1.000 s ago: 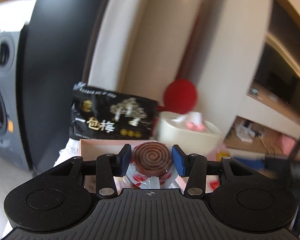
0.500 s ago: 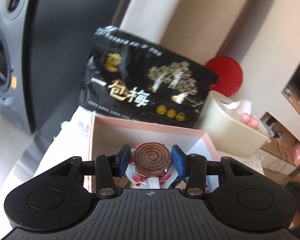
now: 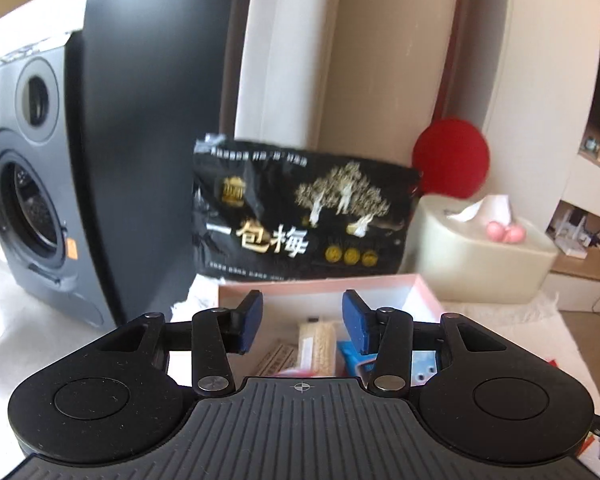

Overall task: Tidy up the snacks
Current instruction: 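Grasp the red spicy strip packet with the left gripper while the right grasps the red jerky packet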

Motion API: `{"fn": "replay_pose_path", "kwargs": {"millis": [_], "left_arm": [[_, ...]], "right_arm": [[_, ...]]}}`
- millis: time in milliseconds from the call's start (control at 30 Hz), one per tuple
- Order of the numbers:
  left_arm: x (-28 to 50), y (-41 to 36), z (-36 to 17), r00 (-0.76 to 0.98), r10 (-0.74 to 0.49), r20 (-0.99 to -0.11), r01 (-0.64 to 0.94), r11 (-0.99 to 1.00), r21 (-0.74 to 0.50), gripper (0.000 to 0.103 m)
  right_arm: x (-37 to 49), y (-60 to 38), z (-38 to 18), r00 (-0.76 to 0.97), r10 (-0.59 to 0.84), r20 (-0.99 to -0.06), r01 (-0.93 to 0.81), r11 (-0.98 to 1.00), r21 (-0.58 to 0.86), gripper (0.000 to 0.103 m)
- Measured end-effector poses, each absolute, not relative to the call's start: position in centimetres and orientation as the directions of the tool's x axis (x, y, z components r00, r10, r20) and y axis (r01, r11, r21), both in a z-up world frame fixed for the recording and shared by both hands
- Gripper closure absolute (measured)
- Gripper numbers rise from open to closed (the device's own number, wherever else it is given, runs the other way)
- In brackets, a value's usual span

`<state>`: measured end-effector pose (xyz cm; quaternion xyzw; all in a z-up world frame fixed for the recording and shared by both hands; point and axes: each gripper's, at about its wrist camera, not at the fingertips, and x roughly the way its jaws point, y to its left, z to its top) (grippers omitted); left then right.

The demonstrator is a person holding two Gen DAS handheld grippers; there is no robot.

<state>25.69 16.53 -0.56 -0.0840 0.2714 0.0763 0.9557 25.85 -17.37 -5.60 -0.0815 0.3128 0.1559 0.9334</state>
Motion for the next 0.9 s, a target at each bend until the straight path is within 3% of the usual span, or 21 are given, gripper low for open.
{"fn": "replay_pose_path", "kwargs": {"millis": [100,267,300,333,433,567,800,900], "left_arm": [[23.4,14.8,-0.2,0.849,0.045,-0.526,-0.125,0.985,-0.117,0.054],[18.4,11.2,-1.3,0.830,-0.143,-0.539,0.024,0.975,-0.222,0.054],[17.6,10.5,-2.1,0.816,-0.176,-0.551,0.047,0.970,-0.239,0.054],[16.8,10.0,-3.1,0.800,-0.202,-0.565,0.061,0.964,-0.258,0.054],[15.4,8.8,-6.5,0.728,-0.252,-0.638,0.059,0.950,-0.308,0.054],[14.4,9.0,-9.4,0.685,-0.263,-0.680,0.011,0.937,-0.350,0.054],[12.7,10.4,-8.4,0.731,-0.239,-0.639,-0.044,0.918,-0.393,0.054],[12.2,10.7,-7.9,0.739,-0.240,-0.630,-0.048,0.913,-0.404,0.054]], "right_arm": [[27.3,-18.0,-7.0,0.730,0.246,-0.637,-0.305,0.952,0.019,0.030],[29.2,-16.9,-9.5,0.712,0.231,-0.663,-0.277,0.960,0.037,0.031],[29.1,-16.7,-9.5,0.715,0.226,-0.661,-0.277,0.960,0.028,0.034],[29.0,-16.7,-9.4,0.711,0.231,-0.664,-0.288,0.957,0.025,0.048],[28.3,-17.7,-8.4,0.700,0.258,-0.666,-0.291,0.954,0.063,0.057],[25.7,-19.1,-6.3,0.717,0.294,-0.632,-0.293,0.950,0.110,0.057],[20.0,-16.7,-4.1,0.652,0.456,-0.605,-0.405,0.885,0.230,0.057],[17.8,-14.0,-4.5,0.588,0.552,-0.591,-0.488,0.825,0.285,0.048]]}}
